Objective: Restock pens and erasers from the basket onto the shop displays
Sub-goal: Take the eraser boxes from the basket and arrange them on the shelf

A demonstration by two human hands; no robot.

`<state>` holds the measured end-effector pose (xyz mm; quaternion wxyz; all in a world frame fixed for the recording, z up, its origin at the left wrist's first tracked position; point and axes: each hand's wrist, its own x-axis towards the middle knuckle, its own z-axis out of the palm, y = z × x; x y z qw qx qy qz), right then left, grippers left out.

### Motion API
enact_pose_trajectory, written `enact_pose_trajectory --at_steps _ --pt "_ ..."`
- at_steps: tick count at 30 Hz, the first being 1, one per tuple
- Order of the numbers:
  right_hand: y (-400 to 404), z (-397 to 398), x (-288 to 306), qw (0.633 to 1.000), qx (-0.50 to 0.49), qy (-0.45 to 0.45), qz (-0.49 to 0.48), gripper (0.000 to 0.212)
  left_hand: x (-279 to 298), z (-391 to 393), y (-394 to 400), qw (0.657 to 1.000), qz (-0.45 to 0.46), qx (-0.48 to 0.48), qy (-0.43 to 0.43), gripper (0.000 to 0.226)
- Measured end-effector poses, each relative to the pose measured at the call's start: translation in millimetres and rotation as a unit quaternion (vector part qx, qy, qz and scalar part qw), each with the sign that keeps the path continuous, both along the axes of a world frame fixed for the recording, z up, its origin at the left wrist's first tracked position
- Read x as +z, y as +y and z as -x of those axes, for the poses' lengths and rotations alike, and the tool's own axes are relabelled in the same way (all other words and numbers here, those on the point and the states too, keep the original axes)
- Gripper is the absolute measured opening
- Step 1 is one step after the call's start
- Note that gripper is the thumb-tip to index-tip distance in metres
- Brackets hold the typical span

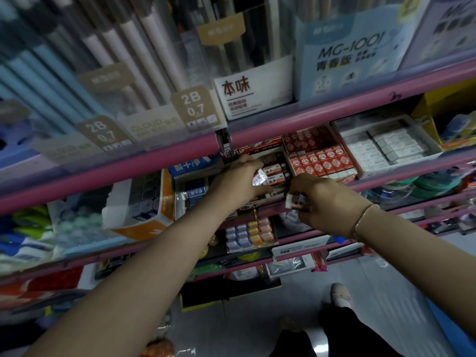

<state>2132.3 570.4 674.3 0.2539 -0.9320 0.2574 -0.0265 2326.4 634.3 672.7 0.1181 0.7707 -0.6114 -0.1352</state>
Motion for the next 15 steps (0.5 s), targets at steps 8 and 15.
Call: enact_pose_trajectory --at_steps 8,15 --pt "2.3 -1.2 7.1 0.999 -0.016 -0.020 -0.025 0.036 -5.2 7.2 -3.7 0.999 0.005 0.036 -0.026 0.063" --pt "-3.0 -4.4 15.8 0.978 -0.146 -0.122 -0.089 0.033 17.4 13.6 2.1 0.974 0.074 0.116 0.182 0.023"
